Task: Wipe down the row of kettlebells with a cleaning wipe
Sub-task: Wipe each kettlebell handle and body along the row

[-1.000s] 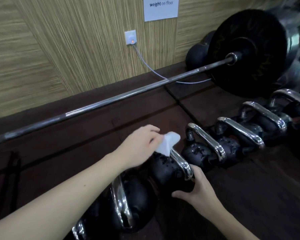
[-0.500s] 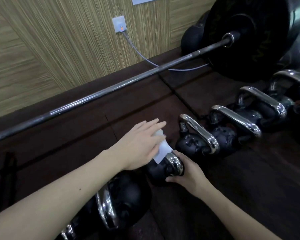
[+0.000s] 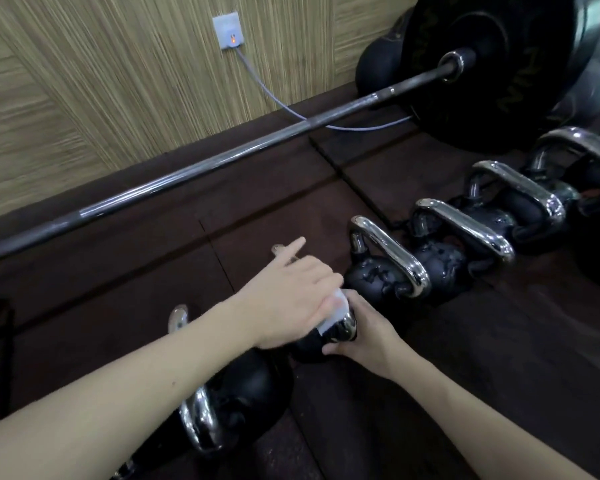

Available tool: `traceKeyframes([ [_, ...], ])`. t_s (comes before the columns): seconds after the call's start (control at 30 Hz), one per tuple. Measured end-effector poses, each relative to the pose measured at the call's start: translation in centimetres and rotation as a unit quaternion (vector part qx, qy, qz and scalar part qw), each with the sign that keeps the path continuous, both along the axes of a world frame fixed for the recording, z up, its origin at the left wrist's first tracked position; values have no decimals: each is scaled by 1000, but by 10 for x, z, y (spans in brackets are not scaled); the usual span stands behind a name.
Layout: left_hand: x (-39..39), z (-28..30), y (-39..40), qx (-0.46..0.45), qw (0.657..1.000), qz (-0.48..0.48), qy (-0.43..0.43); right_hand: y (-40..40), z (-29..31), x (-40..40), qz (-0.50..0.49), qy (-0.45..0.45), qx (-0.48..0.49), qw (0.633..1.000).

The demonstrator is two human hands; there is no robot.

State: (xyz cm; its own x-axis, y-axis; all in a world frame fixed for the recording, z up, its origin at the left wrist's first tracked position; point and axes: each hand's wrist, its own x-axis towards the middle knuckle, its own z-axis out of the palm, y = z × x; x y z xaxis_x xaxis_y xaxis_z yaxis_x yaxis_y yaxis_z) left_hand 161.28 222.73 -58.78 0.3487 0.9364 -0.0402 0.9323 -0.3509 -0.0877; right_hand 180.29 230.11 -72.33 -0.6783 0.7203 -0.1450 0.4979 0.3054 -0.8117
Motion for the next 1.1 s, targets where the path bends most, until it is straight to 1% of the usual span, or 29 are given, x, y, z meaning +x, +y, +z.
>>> traceKeyframes([
  [0.07,8,-5,-6,-6,997,-67,33,0,0,2,16,3,22,1000],
  [0.1,8,-6,-6,-5,996,-85,41,-1,1,2,23,2,27,999],
  [0.17,-2,-5,-2,3,997,-73,30,-1,1,2,29,-4,25,999],
  [0.23,-21,-3,5,-7,1000,4,-29,1,0,3,28,2,15,1000],
  [0.3,-41,-2,17,-34,990,98,-98,3,1,2,24,9,6,1000],
  [0.33,-51,-1,22,-58,974,146,-165,3,0,3,23,10,0,1000],
  [0.37,-57,1,25,-79,946,193,-246,4,0,3,23,10,-4,1000],
  [0.4,-58,4,27,-92,922,226,-299,3,0,3,22,9,-8,1000],
  [0.43,-57,6,28,-97,920,231,-302,3,-1,3,21,9,-8,1000],
  [0.5,-45,8,25,-77,966,162,-185,3,-3,2,13,14,-6,1000],
  [0.53,-34,5,20,-55,986,103,-119,2,-5,2,5,22,-6,1000],
  [0.57,-21,3,13,-28,997,33,-71,1,-7,2,-4,25,-7,1000],
  [0.63,1,-8,1,0,997,-80,-18,-1,-7,2,-8,24,3,1000],
  [0.67,7,-13,-3,0,994,-109,1,-1,-9,1,-4,24,10,1000],
  [0.73,3,-16,0,12,991,-130,22,0,-12,2,-4,20,9,1000],
  [0.8,-17,-12,9,7,996,-93,8,2,-13,2,-13,15,0,1000],
  [0.83,-27,-9,14,-1,998,-56,-17,3,-15,2,-12,11,-1,1000],
  [0.87,-37,-7,18,-19,998,1,-64,4,-16,2,-8,9,-5,1000],
  [0.9,-47,-7,23,-44,990,60,-121,4,-15,1,-4,7,-11,1000],
  [0.93,-57,-8,28,-77,972,121,-184,5,-17,2,-3,8,-19,1000],
  [1.0,-69,-7,37,-148,910,211,-326,4,-15,2,-3,7,-24,1000],
  [1.03,-72,-7,40,-171,879,235,-379,4,-13,2,-2,1,-19,1000],
  [1.07,-70,-6,41,-181,866,249,-394,4,-14,3,-2,-6,-11,1000],
  [1.1,-66,-4,41,-174,874,250,-379,4,-14,3,-6,-11,-12,1000],
])
